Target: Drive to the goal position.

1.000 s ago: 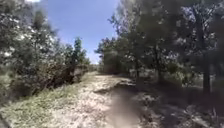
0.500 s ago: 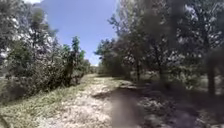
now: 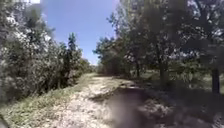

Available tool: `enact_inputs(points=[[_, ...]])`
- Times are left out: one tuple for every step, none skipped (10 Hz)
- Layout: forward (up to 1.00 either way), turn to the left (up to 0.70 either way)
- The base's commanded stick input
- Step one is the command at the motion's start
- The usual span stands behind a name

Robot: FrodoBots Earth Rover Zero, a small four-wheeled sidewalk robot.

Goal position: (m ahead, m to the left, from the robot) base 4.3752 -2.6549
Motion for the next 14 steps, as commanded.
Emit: enact_inputs(points=[[0.5, 0.02], [0.5, 0.49], [0.5, 0.5], [0.5, 0.5], [0.5, 0.5], [0.5, 0.36], [0.5, 0.06], [0.5, 0.0], [0.5, 0.0], [0.5, 0.0], [0.5, 0.0], [0.5, 0.0], [0.5, 0.0], [0.5, 0.0]])
